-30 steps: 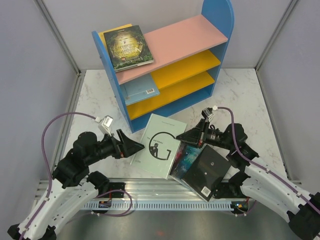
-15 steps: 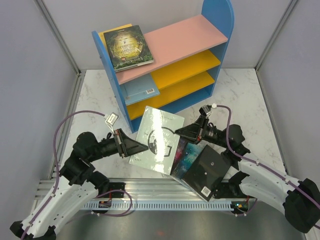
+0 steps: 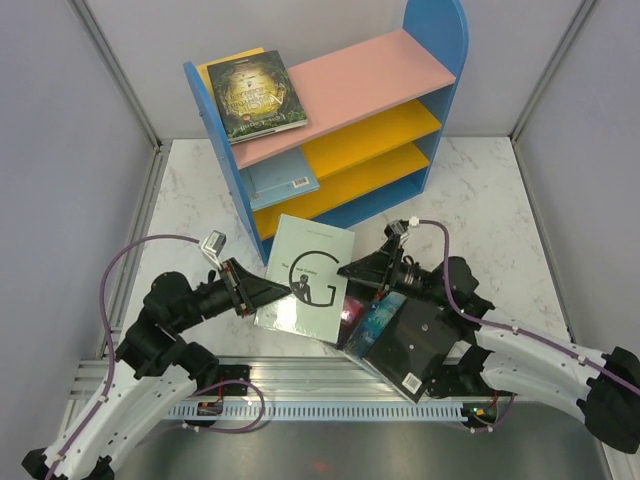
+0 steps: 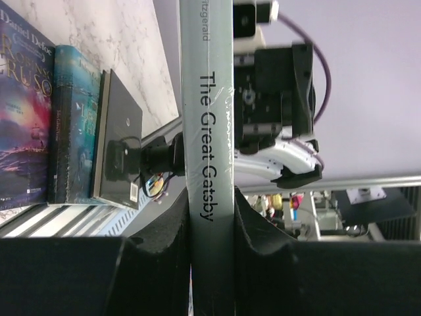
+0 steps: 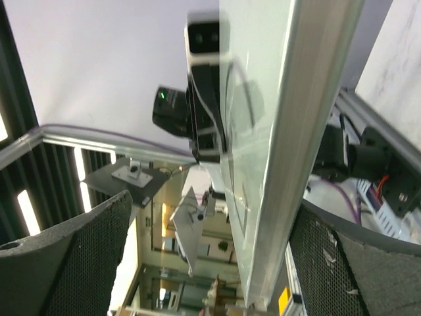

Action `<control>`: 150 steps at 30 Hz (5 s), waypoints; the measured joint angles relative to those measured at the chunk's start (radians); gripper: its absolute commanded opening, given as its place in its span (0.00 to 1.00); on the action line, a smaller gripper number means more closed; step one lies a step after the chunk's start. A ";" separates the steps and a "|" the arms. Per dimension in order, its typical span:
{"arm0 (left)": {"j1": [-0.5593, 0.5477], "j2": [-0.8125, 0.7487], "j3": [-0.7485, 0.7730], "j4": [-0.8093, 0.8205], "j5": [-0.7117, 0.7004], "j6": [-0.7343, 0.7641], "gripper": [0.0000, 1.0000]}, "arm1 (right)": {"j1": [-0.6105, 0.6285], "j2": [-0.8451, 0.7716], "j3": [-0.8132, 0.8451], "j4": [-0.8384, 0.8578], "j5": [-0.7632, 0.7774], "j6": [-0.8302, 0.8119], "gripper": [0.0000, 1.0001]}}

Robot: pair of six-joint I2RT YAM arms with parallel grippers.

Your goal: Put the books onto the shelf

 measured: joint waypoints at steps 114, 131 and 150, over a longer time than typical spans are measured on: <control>-0.125 -0.352 0.537 -1.021 -0.597 -0.079 0.86 | -0.109 0.612 0.811 -0.484 0.315 -0.196 0.00; -0.140 -0.352 0.534 -1.028 -0.645 -0.080 0.86 | -0.072 0.613 0.919 -0.713 0.322 -0.316 0.82; -0.145 -0.323 0.316 -0.954 -0.536 -0.030 0.82 | -0.151 0.371 0.961 -1.128 0.325 -0.587 0.98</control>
